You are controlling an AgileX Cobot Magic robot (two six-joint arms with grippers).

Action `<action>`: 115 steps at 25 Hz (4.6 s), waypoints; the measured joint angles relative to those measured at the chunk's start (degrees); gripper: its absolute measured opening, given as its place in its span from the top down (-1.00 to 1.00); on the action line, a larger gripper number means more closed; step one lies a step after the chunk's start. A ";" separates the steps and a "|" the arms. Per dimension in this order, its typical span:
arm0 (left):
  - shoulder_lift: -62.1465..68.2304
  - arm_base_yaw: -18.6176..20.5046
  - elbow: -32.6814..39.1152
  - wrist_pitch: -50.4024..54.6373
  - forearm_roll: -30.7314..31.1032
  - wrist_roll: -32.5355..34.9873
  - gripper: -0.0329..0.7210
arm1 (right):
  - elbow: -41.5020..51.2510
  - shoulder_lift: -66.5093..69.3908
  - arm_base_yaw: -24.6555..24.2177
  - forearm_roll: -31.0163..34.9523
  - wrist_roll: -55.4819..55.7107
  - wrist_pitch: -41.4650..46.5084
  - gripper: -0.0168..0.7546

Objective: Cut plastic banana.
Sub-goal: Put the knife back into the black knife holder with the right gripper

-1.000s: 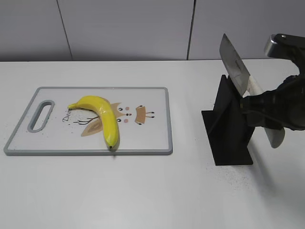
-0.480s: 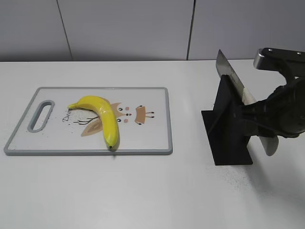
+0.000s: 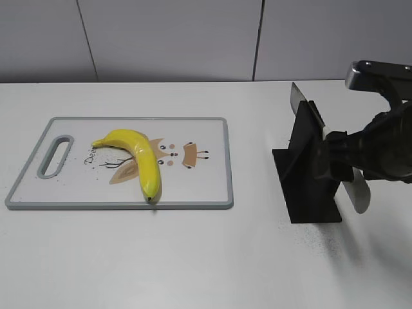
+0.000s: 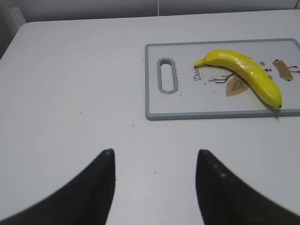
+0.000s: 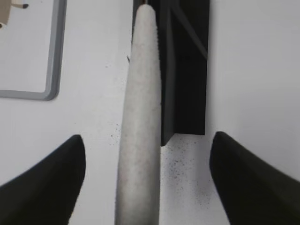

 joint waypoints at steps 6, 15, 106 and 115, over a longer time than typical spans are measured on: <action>0.00 0.00 0.00 0.00 0.00 0.00 -0.46 | -2.27 -4.92 0.00 -0.15 -0.58 3.34 -0.74; 0.00 0.00 0.00 0.00 0.04 0.00 -0.53 | -7.43 -16.30 0.00 -0.17 -17.07 20.20 -0.72; 0.00 0.00 0.00 0.00 -0.77 0.00 -0.63 | 12.89 -78.54 -21.41 -1.28 -25.75 33.88 -0.55; 0.00 0.00 0.00 0.00 -0.77 0.00 -0.63 | 12.89 -78.54 -21.41 -1.28 -25.75 33.88 -0.50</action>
